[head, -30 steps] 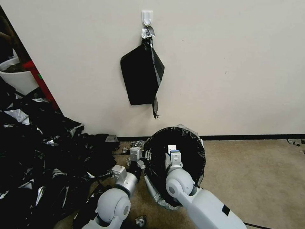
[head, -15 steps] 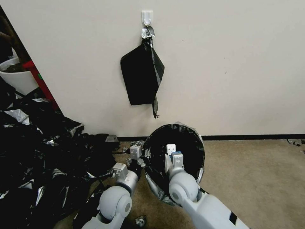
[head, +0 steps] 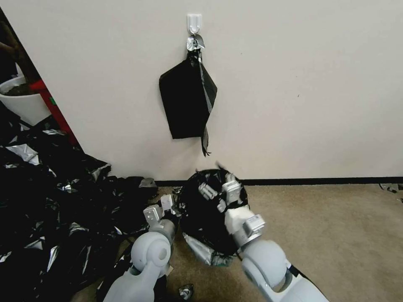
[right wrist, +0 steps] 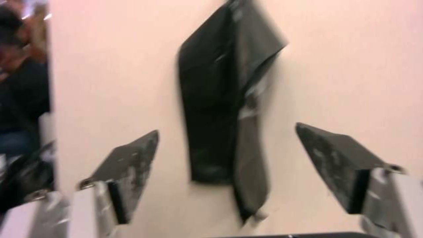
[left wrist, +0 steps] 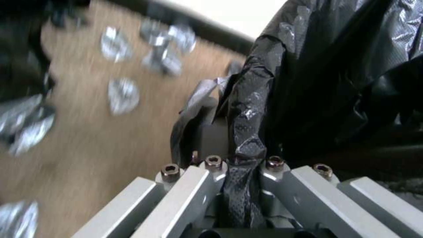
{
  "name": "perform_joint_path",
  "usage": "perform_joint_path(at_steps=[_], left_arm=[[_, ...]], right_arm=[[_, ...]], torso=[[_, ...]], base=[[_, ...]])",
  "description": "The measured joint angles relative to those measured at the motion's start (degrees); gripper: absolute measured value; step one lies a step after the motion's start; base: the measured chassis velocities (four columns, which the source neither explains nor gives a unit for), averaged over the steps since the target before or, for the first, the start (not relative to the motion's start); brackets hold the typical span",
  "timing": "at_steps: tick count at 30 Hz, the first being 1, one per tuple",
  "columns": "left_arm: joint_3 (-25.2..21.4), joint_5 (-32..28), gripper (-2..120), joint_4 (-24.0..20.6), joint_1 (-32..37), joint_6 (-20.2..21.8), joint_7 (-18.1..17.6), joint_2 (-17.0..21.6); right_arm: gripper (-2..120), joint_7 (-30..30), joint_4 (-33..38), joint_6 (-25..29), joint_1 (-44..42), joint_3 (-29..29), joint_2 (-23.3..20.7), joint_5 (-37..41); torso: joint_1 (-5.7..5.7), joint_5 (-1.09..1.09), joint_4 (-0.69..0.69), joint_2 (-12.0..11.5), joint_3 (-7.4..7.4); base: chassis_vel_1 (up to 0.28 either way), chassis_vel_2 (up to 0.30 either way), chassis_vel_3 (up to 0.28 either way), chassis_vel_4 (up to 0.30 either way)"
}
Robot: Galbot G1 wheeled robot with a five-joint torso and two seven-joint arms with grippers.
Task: Place a trash bag onto the trash bin.
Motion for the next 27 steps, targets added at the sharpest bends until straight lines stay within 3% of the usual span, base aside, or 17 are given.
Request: perform_joint_path(at_steps=[2, 7, 12, 19, 24, 27], left_arm=[[-0.4, -2.0, 3, -0.6, 0.8, 2.6, -1.6, 0.2], [-0.9, -3.2, 5, -0.9, 1.6, 3.4, -2.0, 0.2], [-1.5, -2.9, 25, -2.6, 3.1, 2.7, -1.5, 0.9], [-1.7, 6.0, 51, -7.4, 7.1, -2.6, 2.8, 2.6], [-2.1, 8.5, 64, -10.2, 9.4, -4.9, 3.8, 3.4], [-2.3, 8.0, 82, -11.4, 10.5, -5.2, 4.0, 3.9]], right_arm=[[96, 3.1, 0.9, -1.6, -1.2, 1.4, 1.5, 0.4], [100, 5.9, 1.1, -3.2, -2.9, 2.0, 2.9, 1.4], [100, 6.8, 1.1, -3.8, -4.7, 2.0, 3.3, 1.7], [100, 7.7, 1.1, -3.9, -5.0, 3.3, 3.2, 2.1], [100, 8.6, 0.8, -3.4, -5.2, 4.6, 3.4, 2.5], [100, 10.1, 0.6, -2.9, -5.5, 5.8, 3.5, 4.0]], torso=[[0.00, -0.01, -0.01, 0.0, 0.00], [0.00, -0.01, 0.00, 0.0, 0.00], [0.00, -0.01, -0.01, 0.0, 0.00], [0.00, -0.01, 0.00, 0.0, 0.00], [0.00, 0.00, 0.00, 0.0, 0.00], [0.00, 0.00, 0.00, 0.0, 0.00]], base=[[0.000, 0.000, 0.000, 0.000], [0.000, 0.000, 0.000, 0.000], [0.000, 0.000, 0.000, 0.000], [0.000, 0.000, 0.000, 0.000], [0.000, 0.000, 0.000, 0.000], [0.000, 0.000, 0.000, 0.000]])
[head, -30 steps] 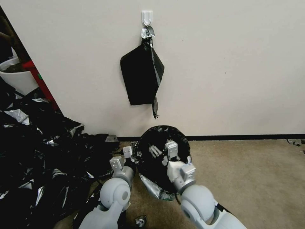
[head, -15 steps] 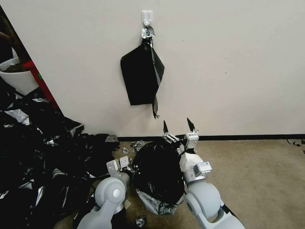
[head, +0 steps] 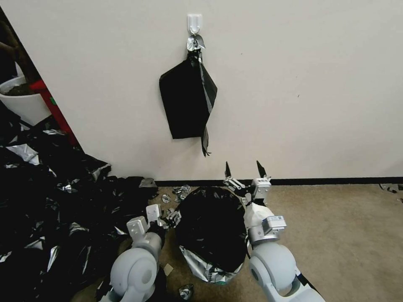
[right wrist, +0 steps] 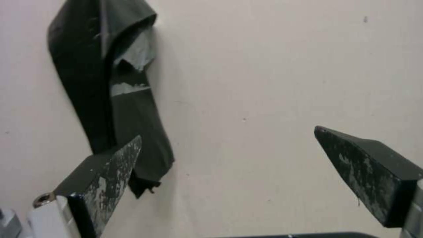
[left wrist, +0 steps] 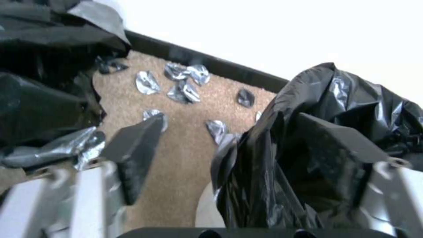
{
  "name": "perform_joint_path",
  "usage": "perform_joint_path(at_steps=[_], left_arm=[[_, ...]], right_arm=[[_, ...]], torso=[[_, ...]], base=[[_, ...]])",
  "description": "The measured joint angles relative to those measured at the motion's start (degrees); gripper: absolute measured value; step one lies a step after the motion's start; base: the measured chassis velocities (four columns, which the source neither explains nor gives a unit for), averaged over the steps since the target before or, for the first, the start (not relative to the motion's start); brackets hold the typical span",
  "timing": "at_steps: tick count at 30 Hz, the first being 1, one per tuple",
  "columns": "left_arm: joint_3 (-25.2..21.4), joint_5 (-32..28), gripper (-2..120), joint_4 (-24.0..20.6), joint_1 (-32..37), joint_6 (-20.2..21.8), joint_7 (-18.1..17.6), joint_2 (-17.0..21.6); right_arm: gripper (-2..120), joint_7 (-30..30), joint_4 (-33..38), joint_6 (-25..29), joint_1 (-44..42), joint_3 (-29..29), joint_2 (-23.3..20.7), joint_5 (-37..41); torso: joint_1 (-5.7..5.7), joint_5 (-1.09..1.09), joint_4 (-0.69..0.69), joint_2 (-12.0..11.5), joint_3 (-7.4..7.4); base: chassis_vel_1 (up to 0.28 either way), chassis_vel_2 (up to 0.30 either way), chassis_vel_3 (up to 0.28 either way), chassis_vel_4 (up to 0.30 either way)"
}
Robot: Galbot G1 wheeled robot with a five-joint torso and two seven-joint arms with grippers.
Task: Place a trash bag onto the trash bin.
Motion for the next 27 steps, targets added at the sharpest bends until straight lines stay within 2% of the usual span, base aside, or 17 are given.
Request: perform_joint_path(at_steps=[2, 4, 5, 7, 9, 10, 11, 12, 13, 14, 16, 17, 18, 20, 27], left_arm=[[-0.1, -0.5, 84, 0.1, -0.1, 0.0, 0.0, 0.0], [-1.4, -3.7, 95, 0.6, -0.4, 0.1, 1.3, -0.4], [-1.4, -3.7, 95, 0.6, -0.4, 0.1, 1.3, -0.4], [-3.2, -3.9, 99, -0.1, 0.0, -1.5, 6.1, -0.7], [-4.6, 1.8, 100, 0.2, 0.1, -9.1, 11.8, -0.8], [-4.6, 1.8, 100, 0.2, 0.1, -9.1, 11.8, -0.8], [-5.6, 7.7, 100, 2.3, -0.3, -16.9, 15.8, -0.9], [-5.6, 7.7, 100, 2.3, -0.3, -16.9, 15.8, -0.9], [-8.8, 17.7, 100, 6.1, -1.9, -29.3, 23.0, -0.9], [-8.8, 17.7, 100, 6.1, -1.9, -29.3, 23.0, -0.9], [-11.9, 22.1, 100, 7.7, -3.2, -35.4, 27.3, -0.2], [-11.9, 22.1, 100, 7.7, -3.2, -35.4, 27.3, -0.2], [-13.5, 22.4, 100, 7.7, -3.9, -36.7, 28.6, 0.6], [-16.0, 22.0, 100, 7.4, -5.0, -36.7, 31.4, 1.9], [-16.5, 21.4, 100, 7.3, -5.2, -36.4, 32.5, 2.3]], right_arm=[[100, 0.1, 0.0, 0.1, -0.1, 0.1, 0.0, 0.1], [100, 0.3, 0.3, 0.4, -0.5, 0.5, -0.1, 0.4], [100, 0.3, 0.3, 0.4, -0.5, 0.5, -0.1, 0.4], [100, 0.3, 0.8, 0.7, -1.0, 1.5, -0.2, 0.6], [100, 0.1, 1.3, 1.4, -1.5, 3.0, -0.3, 1.2], [100, 0.1, 1.3, 1.4, -1.5, 3.0, -0.3, 1.2], [100, -0.5, 1.3, 2.9, -1.9, 4.0, -0.2, 1.3], [100, -0.5, 1.3, 2.9, -1.9, 4.0, -0.2, 1.3], [100, -2.6, 0.5, 6.3, -2.7, 7.0, 0.3, -0.5], [100, -2.6, 0.5, 6.3, -2.7, 7.0, 0.3, -0.5], [100, -4.6, -0.4, 8.5, -3.2, 10.1, 0.7, -3.6], [100, -4.6, -0.4, 8.5, -3.2, 10.1, 0.7, -3.6], [100, -4.8, -0.6, 8.9, -3.5, 11.2, 0.8, -4.5], [100, -4.4, -0.6, 7.9, -3.7, 12.2, 0.8, -4.9], [100, -4.2, -0.6, 6.7, -3.7, 12.4, 0.8, -5.0]], torso=[[0.00, 0.00, 0.00, 0.0, 0.00], [0.00, -0.01, 0.00, 0.0, 0.00], [0.00, -0.01, 0.00, 0.0, 0.00], [0.00, -0.01, 0.00, 0.0, 0.00], [0.00, 0.01, 0.00, 0.0, 0.00], [0.00, 0.01, 0.00, 0.0, 0.00], [0.00, 0.00, 0.00, 0.0, 0.00], [0.00, 0.00, 0.00, 0.0, 0.00], [0.00, -0.03, 0.00, 0.0, 0.00], [0.00, -0.03, 0.00, 0.0, 0.00], [0.00, -0.02, -0.01, 0.0, 0.01], [0.00, -0.02, -0.01, 0.0, 0.01], [0.00, -0.01, -0.01, 0.0, 0.00], [0.00, -0.01, -0.01, 0.0, 0.00], [0.00, -0.01, -0.01, 0.0, 0.00]], base=[[0.000, 0.000, 0.000, 0.000], [0.000, 0.000, 0.000, 0.000], [0.000, 0.000, 0.000, 0.000], [0.000, 0.000, 0.000, 0.000], [0.000, 0.000, 0.000, 0.000], [0.000, 0.000, 0.000, 0.000], [0.000, 0.000, 0.000, 0.000], [0.000, 0.000, 0.000, 0.000], [0.000, 0.000, 0.000, 0.000], [0.000, 0.000, 0.000, 0.000], [0.000, 0.000, 0.000, 0.000], [0.000, 0.000, 0.000, 0.000], [0.000, 0.000, 0.000, 0.000], [0.000, 0.000, 0.000, 0.000], [0.000, 0.000, 0.000, 0.000]])
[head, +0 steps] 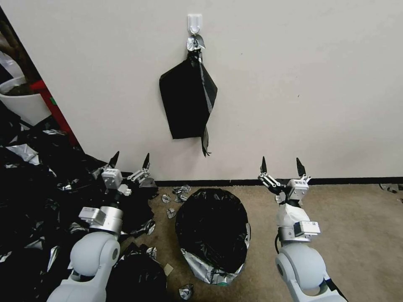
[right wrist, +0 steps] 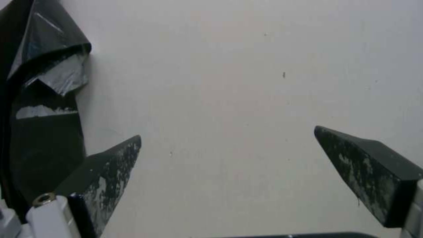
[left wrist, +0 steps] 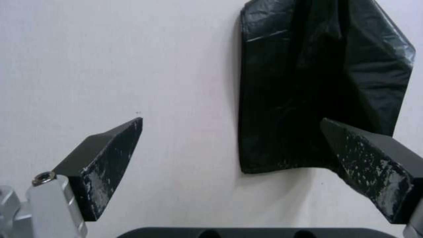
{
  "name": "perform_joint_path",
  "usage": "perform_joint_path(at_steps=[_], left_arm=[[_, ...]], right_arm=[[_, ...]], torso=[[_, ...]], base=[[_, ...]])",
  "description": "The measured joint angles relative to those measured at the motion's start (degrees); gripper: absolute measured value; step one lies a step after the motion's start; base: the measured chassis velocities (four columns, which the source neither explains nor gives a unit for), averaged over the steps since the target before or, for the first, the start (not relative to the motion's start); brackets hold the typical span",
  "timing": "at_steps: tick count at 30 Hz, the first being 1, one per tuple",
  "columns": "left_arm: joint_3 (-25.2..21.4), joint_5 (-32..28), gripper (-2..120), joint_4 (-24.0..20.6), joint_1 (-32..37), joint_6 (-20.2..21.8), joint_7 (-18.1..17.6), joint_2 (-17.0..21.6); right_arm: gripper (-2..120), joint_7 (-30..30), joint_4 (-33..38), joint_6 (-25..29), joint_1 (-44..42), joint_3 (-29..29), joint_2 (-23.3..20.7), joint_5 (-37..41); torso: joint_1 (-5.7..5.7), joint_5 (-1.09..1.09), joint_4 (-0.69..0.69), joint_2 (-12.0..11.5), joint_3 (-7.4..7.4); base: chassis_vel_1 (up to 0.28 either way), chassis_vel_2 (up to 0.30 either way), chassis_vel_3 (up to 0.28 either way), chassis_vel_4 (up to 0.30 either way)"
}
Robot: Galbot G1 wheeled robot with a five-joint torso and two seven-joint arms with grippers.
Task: Place a trash bag onto the trash bin.
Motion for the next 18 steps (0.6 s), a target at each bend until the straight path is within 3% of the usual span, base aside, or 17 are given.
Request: perform_joint_path(at_steps=[18], left_arm=[[0.2, -0.4, 100, -0.1, 0.0, 0.3, -0.5, 0.0]], right_arm=[[100, 0.1, 0.1, -0.2, 0.1, -0.2, -0.1, 0.0]], torso=[[0.00, 0.00, 0.00, 0.0, 0.00]], base=[[0.000, 0.000, 0.000, 0.000]])
